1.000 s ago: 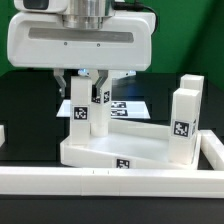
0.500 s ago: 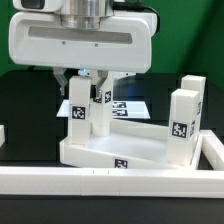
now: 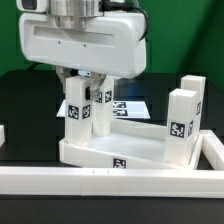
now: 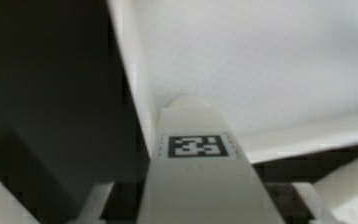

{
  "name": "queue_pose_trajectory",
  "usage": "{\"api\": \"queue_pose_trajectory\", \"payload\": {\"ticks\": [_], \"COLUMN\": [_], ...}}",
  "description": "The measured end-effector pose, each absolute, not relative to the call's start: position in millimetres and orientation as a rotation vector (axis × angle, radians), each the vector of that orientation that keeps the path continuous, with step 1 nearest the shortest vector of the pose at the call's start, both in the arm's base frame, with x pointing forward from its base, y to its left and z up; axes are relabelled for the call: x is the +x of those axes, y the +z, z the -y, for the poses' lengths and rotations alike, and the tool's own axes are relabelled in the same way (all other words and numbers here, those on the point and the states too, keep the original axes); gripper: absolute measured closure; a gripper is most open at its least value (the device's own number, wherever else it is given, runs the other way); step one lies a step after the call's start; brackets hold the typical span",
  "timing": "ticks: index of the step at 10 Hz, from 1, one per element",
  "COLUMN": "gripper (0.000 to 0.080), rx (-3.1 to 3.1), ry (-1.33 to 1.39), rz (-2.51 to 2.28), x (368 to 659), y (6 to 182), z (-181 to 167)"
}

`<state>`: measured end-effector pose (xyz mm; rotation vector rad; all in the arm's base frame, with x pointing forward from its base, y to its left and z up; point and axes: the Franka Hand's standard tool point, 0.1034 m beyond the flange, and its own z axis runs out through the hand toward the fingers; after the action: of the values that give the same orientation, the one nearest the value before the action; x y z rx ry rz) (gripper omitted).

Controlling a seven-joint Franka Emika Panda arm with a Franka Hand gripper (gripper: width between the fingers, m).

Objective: Assemble desk

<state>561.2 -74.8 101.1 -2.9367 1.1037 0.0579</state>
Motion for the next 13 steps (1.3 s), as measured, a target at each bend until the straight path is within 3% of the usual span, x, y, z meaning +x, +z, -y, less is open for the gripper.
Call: {"api": "queue_pose_trajectory", "payload": {"ticks": [8, 13], "gripper": [0.0509, 0.0509], "rx": [-2.718, -2.122], "ry": [0.057, 0.040], "rz": [-1.584, -2.180], "x": [561.9, 561.3], "y": [101.5, 99.8], "z": [73.7, 75.7]}}
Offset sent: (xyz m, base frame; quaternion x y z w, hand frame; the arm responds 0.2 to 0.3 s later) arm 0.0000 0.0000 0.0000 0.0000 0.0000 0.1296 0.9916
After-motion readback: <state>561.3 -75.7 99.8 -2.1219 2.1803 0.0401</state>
